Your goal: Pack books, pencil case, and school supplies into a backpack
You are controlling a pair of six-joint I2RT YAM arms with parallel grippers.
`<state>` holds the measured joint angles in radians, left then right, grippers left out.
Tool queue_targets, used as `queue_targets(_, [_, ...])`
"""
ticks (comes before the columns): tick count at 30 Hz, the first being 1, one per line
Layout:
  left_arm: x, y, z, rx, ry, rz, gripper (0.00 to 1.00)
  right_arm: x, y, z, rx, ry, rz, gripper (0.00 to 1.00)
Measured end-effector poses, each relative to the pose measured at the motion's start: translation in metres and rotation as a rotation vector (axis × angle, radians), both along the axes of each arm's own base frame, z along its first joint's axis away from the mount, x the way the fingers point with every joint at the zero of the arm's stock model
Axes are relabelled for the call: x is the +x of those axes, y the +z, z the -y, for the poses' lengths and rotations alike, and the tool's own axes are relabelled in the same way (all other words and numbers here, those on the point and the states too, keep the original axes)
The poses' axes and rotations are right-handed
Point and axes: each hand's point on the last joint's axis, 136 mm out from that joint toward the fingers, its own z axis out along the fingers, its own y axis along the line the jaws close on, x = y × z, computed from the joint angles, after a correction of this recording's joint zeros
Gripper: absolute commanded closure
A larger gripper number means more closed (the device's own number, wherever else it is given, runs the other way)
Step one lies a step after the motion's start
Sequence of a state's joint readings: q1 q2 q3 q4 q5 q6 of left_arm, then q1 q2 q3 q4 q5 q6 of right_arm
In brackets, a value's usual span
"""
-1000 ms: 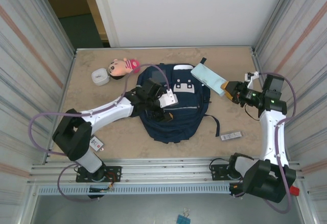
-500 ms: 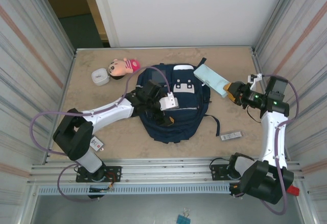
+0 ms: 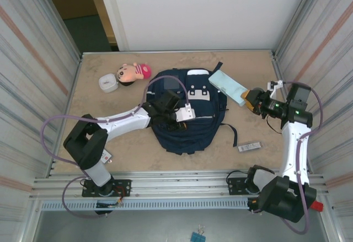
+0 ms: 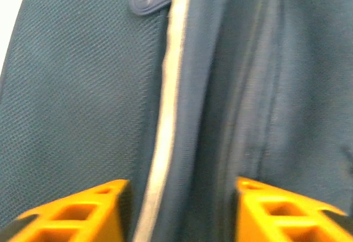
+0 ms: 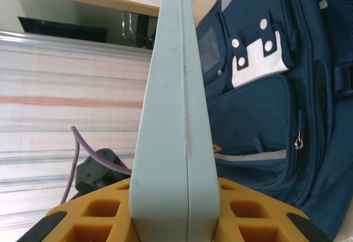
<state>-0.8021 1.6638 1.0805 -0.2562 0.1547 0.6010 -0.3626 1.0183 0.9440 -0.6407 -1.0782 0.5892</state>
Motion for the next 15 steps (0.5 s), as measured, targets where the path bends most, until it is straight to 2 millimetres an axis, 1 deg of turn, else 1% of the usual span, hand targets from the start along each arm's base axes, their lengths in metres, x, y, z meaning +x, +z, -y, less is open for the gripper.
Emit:
queue_targets(2, [-0.002, 0.006, 0.002, -0.011, 0.009, 0.007, 0.94, 0.0, 0.001, 0.001, -0.001, -0.006, 0.002, 0.85])
queue_targets(3, [0.0, 0.012, 0.001, -0.021, 0.022, 0.02, 0.99, -0.001, 0.001, 0.003, -0.002, -0.012, 0.003, 0.85])
queue_targets(5, [0.005, 0.027, -0.001, -0.051, 0.06, 0.043, 1.0, -0.003, 0.004, 0.005, -0.005, -0.027, 0.01, 0.85])
queue_targets(9, [0.013, 0.066, -0.004, -0.127, 0.133, 0.1, 1.0, -0.009, 0.009, 0.013, -0.033, -0.077, 0.007, 0.85])
queue_targets(11, [0.021, 0.087, -0.006, -0.166, 0.174, 0.129, 1.0, -0.013, 0.01, 0.016, -0.067, -0.105, -0.002, 0.85])
queue_targets(15, [0.038, 0.114, -0.007, -0.221, 0.252, 0.144, 1.0, -0.028, 0.011, 0.018, -0.134, -0.142, -0.035, 0.85])
